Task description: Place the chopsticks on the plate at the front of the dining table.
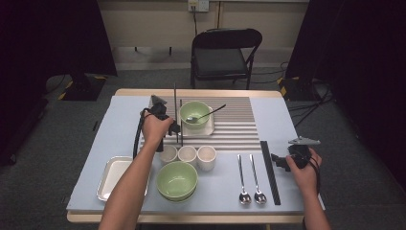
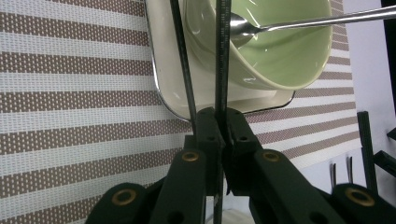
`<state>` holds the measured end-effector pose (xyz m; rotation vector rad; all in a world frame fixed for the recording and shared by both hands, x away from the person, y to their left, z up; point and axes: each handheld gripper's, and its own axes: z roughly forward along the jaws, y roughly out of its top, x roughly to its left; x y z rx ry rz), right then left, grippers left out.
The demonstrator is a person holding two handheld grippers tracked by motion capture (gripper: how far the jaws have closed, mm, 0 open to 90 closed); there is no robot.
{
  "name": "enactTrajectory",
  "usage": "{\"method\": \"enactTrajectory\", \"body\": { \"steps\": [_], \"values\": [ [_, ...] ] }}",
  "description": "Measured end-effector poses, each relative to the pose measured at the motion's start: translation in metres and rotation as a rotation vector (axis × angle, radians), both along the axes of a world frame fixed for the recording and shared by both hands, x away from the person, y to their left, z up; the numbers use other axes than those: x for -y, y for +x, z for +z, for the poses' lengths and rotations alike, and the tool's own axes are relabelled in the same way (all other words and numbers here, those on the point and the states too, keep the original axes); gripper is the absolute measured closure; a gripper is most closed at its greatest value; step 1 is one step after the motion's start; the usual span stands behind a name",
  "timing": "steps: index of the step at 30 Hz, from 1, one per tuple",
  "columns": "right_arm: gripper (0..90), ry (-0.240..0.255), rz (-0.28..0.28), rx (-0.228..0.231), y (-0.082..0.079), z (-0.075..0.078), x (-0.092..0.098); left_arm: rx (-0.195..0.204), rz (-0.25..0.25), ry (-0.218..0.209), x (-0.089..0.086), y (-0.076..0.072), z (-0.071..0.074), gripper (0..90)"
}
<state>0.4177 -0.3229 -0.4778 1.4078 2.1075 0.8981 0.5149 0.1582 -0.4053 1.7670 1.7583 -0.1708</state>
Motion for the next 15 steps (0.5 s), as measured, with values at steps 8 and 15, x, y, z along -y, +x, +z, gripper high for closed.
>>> {"method": "enactTrajectory", "body": {
  "steps": [8, 15],
  "values": [
    [15.2, 0.001, 0.000, 0.000, 0.0000, 0.0000, 0.0000, -0.003, 0.011, 0.005, 0.0006, 0.0019, -0.0021, 86.5],
    [15.2, 0.001, 0.001, 0.000, 0.0000, 0.0000, 0.0001, -0.008, 0.017, 0.008, 0.0005, 0.0035, -0.0048, 86.5]
  ]
}}
